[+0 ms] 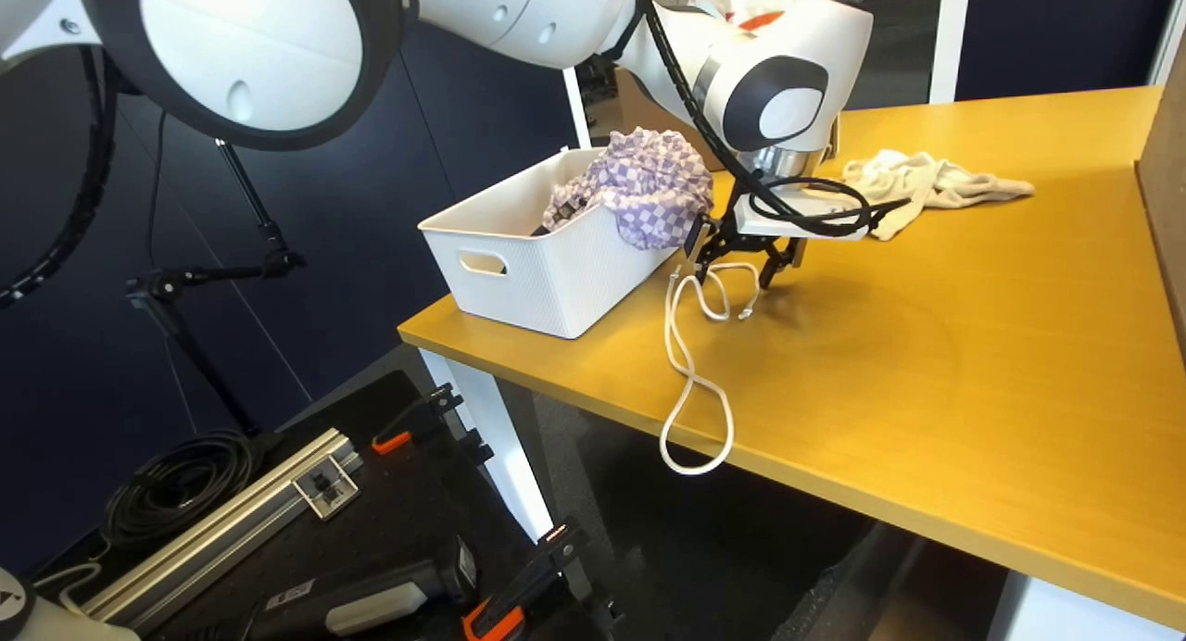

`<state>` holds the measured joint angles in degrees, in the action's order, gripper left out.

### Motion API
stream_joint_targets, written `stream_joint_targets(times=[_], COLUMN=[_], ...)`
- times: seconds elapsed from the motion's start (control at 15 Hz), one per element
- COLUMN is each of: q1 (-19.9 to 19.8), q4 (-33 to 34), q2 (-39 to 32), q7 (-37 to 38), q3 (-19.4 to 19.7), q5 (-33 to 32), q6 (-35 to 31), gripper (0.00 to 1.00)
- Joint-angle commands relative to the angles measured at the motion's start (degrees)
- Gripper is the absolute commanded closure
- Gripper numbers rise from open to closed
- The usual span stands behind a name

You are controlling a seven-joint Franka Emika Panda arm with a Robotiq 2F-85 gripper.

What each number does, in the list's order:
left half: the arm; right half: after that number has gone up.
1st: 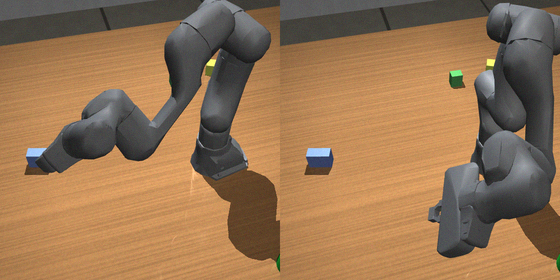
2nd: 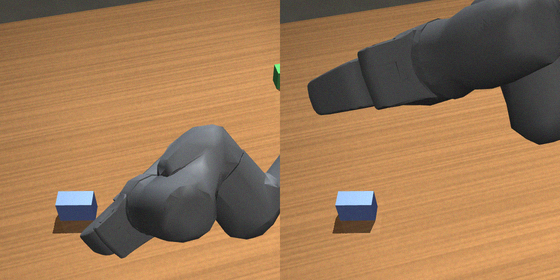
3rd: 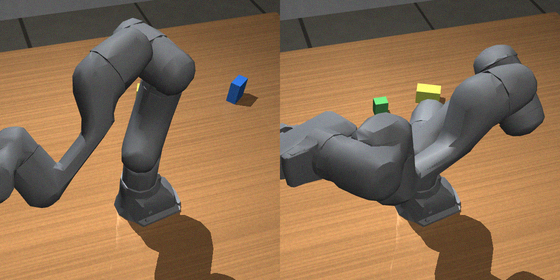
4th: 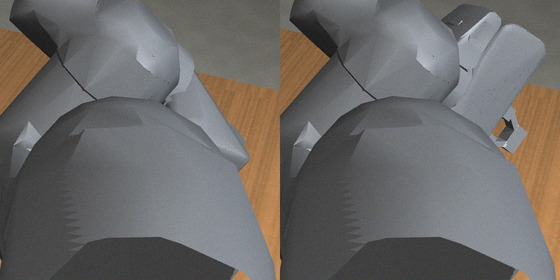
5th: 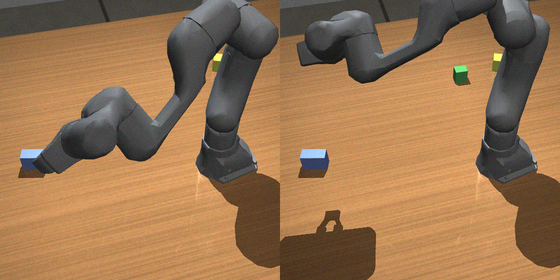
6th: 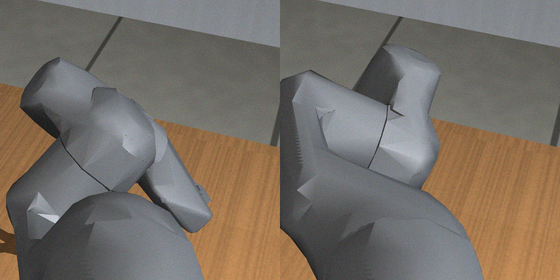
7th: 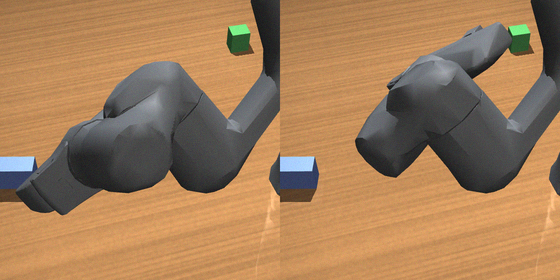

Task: Put the rope inside basket

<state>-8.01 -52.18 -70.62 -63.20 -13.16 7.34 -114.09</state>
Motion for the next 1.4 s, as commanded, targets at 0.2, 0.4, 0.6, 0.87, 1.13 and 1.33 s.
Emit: stream_joint_targets(times=[0.2,0.4,0.6,0.87,1.13,1.33], q1=[0.66,0.72,0.78,0.59,1.37,1.96], q4=[-0.88,-1.69,-3.08,-4.4,-9.45,-14.15], q2=[1.21,2.06,3.33,4.16,6.7,9.76], q7=[0.0,0.08,0.03,-0.28,0.07,0.41], q3=[-0.5,-0.8,-0.98,-1.27,-0.51,-0.04], q5=[0.02,0.41,0.21,0.32,-0.76,-1.74], q6=[2.79,2.12,0.98,2.28,0.9,-1.2], gripper=[0.0,0.0,0.0,0.0,0.0,0.0])
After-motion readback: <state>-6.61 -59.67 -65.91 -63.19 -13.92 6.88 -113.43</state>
